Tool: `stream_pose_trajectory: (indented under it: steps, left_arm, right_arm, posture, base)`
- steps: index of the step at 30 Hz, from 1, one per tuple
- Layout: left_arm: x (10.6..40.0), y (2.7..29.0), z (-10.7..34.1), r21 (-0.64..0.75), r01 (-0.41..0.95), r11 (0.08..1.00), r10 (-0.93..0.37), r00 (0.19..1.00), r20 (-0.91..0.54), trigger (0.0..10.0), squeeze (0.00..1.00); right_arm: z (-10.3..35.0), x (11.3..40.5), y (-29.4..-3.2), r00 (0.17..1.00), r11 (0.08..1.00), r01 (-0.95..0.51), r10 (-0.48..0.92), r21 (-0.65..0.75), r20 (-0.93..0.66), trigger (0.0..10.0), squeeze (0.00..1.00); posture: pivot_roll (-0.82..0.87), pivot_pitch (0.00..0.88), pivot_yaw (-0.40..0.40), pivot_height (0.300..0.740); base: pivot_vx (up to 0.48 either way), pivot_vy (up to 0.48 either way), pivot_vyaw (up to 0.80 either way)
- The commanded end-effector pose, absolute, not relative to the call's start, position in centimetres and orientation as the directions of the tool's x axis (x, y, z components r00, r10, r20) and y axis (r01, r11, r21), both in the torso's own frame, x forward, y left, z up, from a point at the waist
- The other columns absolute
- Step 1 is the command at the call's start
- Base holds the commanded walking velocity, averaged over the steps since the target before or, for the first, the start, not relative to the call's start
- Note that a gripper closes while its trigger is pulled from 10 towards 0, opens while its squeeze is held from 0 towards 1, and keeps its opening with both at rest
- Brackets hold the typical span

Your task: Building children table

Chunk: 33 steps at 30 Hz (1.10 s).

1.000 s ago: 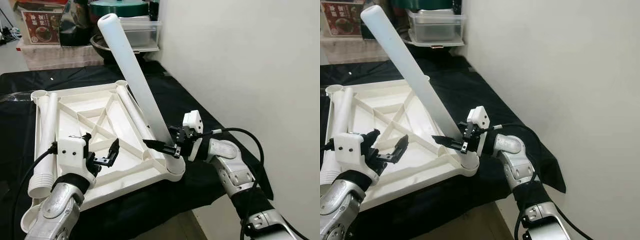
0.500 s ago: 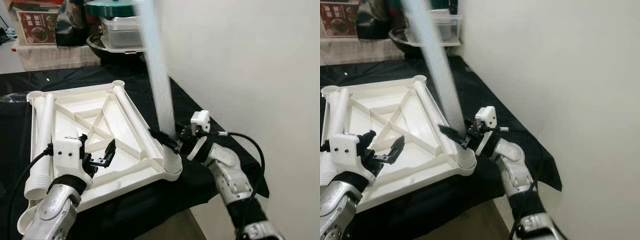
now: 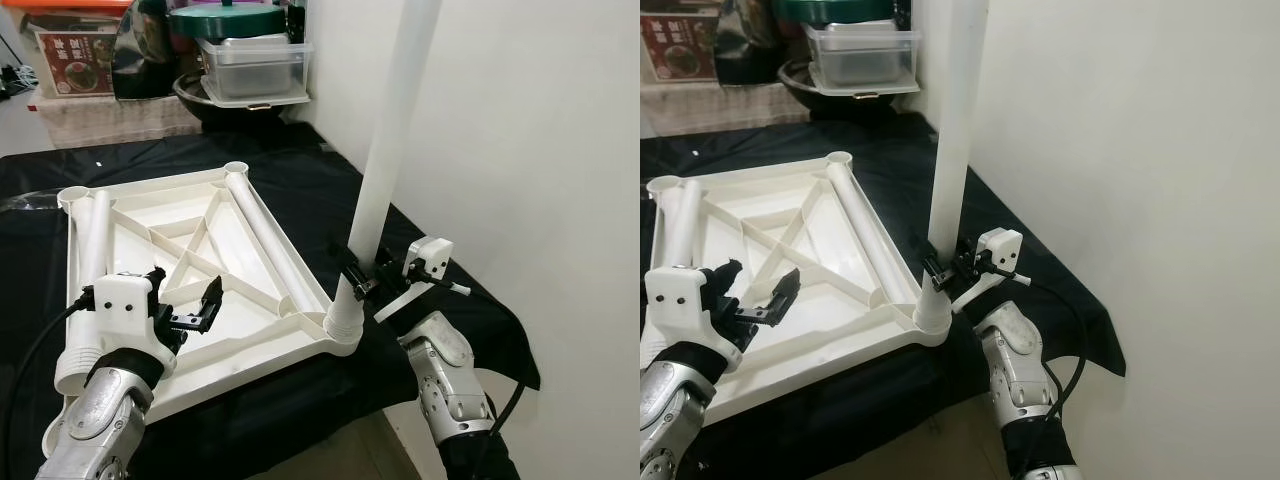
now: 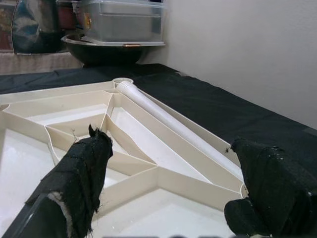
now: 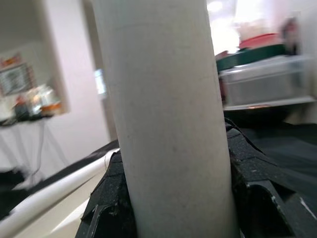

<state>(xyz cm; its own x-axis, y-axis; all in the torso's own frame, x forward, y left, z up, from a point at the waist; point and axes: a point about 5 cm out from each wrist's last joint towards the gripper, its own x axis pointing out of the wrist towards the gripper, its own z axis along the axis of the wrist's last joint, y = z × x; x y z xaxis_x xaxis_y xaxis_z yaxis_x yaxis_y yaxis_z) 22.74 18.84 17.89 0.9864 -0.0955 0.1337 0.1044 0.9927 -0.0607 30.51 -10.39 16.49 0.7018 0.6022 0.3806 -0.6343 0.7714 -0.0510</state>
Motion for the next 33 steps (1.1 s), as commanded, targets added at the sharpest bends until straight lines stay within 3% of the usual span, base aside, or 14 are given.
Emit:
stream_pose_trajectory:
  steps: [1,12,23,27,32,33]
  left_arm:
    - [22.8,18.9,17.9,-0.054,0.114,0.992,-0.107,0.987,0.122,10.0,0.0]
    - [23.0,18.6,17.8,-0.059,0.114,0.992,-0.106,0.987,0.12,10.0,0.0]
    - [23.4,18.9,18.0,-0.067,0.121,0.99,-0.113,0.986,0.12,10.0,0.0]
    - [23.5,18.4,17.9,-0.068,0.15,0.986,-0.142,0.983,0.114,10.0,0.0]
    - [23.4,18.5,17.8,-0.063,0.151,0.986,-0.144,0.984,0.109,10.0,0.0]
    - [23.3,18.5,17.7,-0.06,0.154,0.986,-0.147,0.984,0.104,10.0,0.0]
  right_arm:
    - [15.4,30.3,-10.3,0.709,0.762,-0.646,0.622,-0.046,0.332,10.0,0.0]
    - [15.4,30.3,-11.0,0.725,0.776,-0.63,0.598,-0.022,0.341,10.0,0.0]
    - [16.1,30.2,-12.2,0.687,0.738,-0.674,0.632,-0.01,0.357,10.0,0.0]
    - [17.8,30.5,-12.1,0.544,0.604,-0.791,0.767,-0.097,0.34,10.0,0.0]
    - [18.1,30.3,-11.8,0.454,0.508,-0.852,0.838,-0.129,0.303,10.0,0.0]
    - [18.0,30.0,-11.7,0.388,0.435,-0.888,0.882,-0.149,0.267,10.0,0.0]
  posture:
    - [0.14,0.0,-0.048,0.74]
    - [0.14,0.0,-0.045,0.722]
    - [0.13,0.0,-0.037,0.714]
    - [0.12,0.0,-0.033,0.714]
    - [0.12,0.0,-0.038,0.714]
    - [0.13,0.0,-0.042,0.714]
  base:
    - [0.0,0.0,0.0]
    - [0.0,0.0,0.0]
    - [0.0,0.0,0.0]
    - [0.0,0.0,0.0]
    - [0.0,0.0,0.0]
    - [0.0,0.0,0.0]
